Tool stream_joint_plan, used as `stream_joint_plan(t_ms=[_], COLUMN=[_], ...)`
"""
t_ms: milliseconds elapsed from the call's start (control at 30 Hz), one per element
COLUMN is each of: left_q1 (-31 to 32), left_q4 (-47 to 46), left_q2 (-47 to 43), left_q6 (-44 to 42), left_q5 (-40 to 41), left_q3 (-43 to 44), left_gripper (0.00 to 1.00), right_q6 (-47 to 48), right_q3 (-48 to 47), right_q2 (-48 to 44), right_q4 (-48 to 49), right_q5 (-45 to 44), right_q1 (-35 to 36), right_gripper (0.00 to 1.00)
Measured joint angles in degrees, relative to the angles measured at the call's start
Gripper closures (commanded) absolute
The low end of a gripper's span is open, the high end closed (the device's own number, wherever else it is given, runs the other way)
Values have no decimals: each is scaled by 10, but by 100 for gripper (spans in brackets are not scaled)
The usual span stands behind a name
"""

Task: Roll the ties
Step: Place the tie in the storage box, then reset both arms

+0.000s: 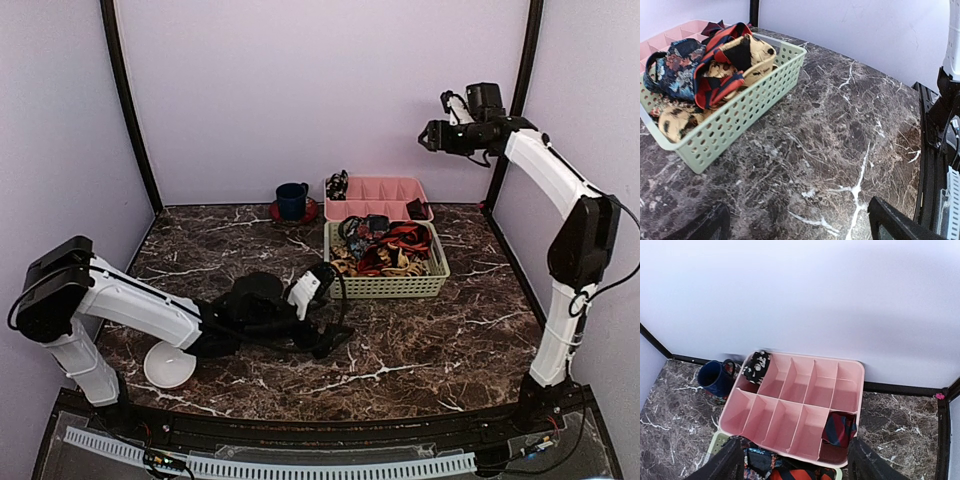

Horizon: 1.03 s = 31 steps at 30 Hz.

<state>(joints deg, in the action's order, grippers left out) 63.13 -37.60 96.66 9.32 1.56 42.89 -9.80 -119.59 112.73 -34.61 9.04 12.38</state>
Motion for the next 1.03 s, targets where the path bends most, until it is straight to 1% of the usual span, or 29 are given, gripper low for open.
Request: stream_joint_plan(t_ms=[100, 200, 400, 500, 600, 700, 833, 1033], left_q1=[-30, -75, -146, -166, -172, -173, -173, -173], left_q4=[67, 123, 210, 246, 260, 271, 277, 282], left_q2=[-45, -91, -166, -193, -212, -231, -234, -234], left_q6=[2, 14, 42, 57, 75, 102, 139, 167], left_q5=[-8, -12, 14, 27, 40, 50, 54, 66], left_q3=[25, 51, 85, 84, 63, 17, -43, -56], left_gripper=[1, 1, 1, 1, 1, 1, 1, 1], right_q6=[-5, -14, -43, -61, -82, -98, -116, -135], right_q3=[67, 152, 363, 487, 591, 672, 736, 782], right_q2=[-66, -127, -267, -344, -392, -413, -421, -430], right_q4=[23, 39, 92, 143, 194, 229, 264, 304], right_q5=[16, 34, 76, 99, 119, 131, 141, 150], right_q1=[0, 0, 3, 9, 16, 27, 42, 53], right_gripper=[20, 10, 5, 2, 1, 1, 1, 1])
